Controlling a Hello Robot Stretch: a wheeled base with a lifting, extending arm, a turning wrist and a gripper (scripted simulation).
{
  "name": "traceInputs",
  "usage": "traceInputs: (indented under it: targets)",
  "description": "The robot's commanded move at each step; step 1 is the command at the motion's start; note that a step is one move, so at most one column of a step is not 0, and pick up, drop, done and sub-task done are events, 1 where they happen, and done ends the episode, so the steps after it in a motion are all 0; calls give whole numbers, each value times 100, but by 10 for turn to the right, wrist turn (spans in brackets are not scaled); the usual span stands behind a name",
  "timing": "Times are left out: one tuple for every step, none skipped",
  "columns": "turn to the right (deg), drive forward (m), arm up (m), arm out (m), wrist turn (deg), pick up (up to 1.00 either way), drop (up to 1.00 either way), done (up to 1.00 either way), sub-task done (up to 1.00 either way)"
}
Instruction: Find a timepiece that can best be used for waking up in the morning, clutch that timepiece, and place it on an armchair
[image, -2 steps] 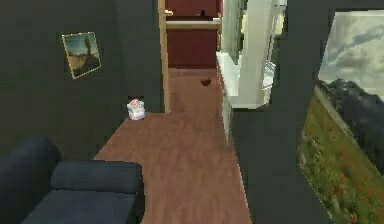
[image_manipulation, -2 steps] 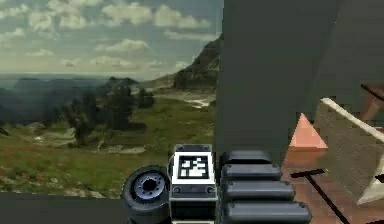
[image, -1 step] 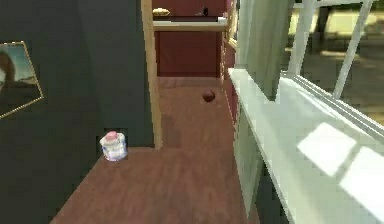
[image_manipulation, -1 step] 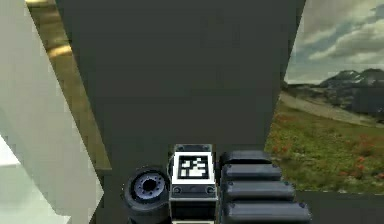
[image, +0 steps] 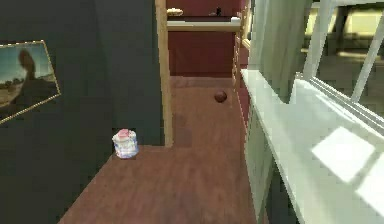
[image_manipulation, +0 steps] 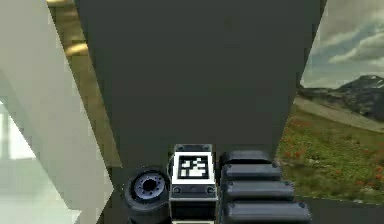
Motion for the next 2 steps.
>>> traceInputs:
  targets:
    - [0, 100, 0, 0, 0, 0, 0, 0, 0]
    - [0, 100, 0, 0, 0, 0, 0, 0, 0]
